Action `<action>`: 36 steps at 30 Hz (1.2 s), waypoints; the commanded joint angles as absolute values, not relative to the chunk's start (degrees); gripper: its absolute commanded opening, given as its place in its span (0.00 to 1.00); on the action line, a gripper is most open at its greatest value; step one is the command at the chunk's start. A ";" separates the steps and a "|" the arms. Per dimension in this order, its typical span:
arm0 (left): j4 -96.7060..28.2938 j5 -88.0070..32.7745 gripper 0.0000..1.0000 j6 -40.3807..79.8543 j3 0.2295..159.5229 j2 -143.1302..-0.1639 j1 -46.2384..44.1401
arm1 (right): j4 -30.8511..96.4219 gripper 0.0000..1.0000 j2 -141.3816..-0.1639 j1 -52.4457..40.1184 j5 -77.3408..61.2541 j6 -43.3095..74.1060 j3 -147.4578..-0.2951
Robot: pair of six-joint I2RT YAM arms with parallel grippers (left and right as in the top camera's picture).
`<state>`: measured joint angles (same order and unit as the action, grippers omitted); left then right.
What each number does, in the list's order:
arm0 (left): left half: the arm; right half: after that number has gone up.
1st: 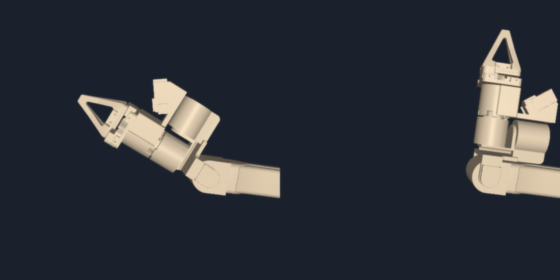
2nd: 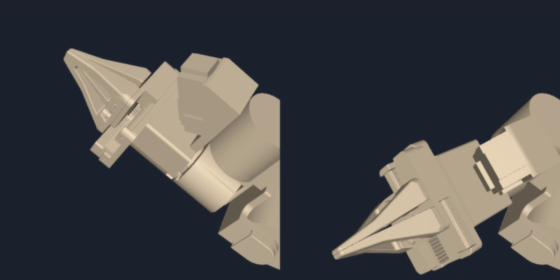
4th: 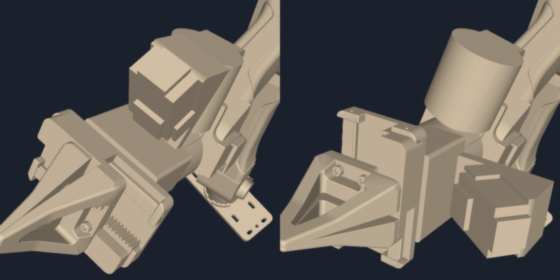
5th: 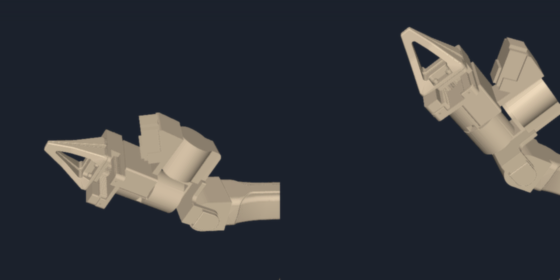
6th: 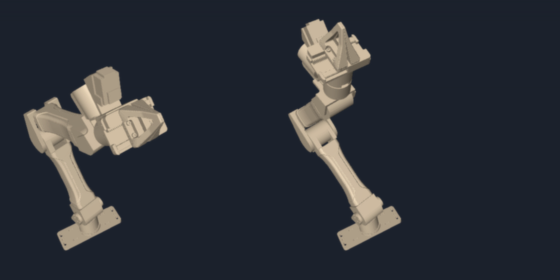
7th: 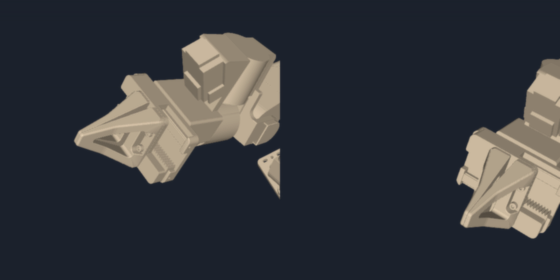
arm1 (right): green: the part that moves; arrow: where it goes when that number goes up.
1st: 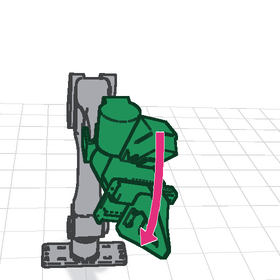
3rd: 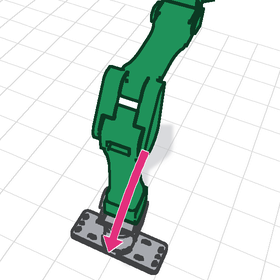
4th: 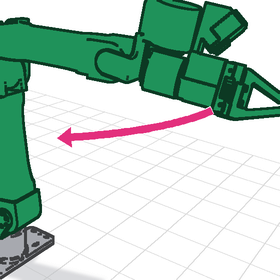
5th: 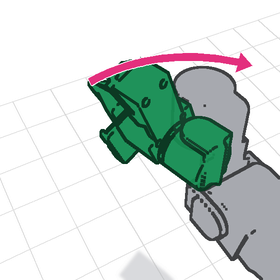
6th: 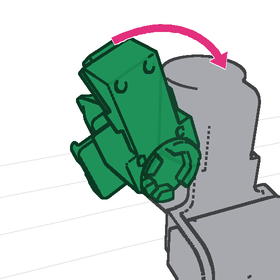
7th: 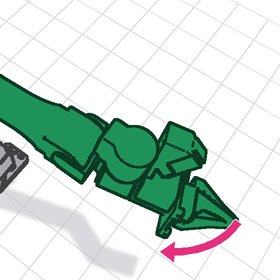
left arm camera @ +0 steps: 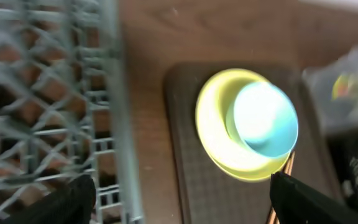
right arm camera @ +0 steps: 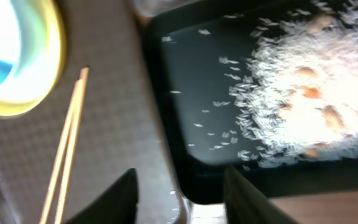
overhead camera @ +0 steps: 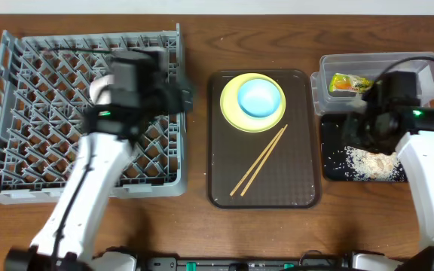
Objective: Sort waste into correct bins and load items into the dishwasher rack
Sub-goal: 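Reach the left gripper to the light-blue bowl and grasp its rim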
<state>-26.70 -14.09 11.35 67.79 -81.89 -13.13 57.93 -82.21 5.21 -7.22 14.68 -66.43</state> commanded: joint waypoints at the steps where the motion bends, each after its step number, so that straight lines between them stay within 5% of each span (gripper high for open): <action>1: -26.81 -6.33 0.91 6.85 71.68 -86.70 -19.53 | 58.61 0.53 -80.93 9.08 -6.04 16.64 -66.70; 19: -27.70 5.65 0.95 -5.54 94.17 -114.02 -39.11 | 60.90 0.56 -80.95 12.78 -6.24 12.58 -66.70; 36: -25.08 3.38 0.96 -5.10 94.08 -121.84 -40.95 | 60.93 0.56 -80.95 12.78 -6.26 12.60 -66.70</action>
<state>-25.39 4.21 -4.58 93.06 -120.68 -40.99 60.84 -82.21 12.29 -6.39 13.17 -66.43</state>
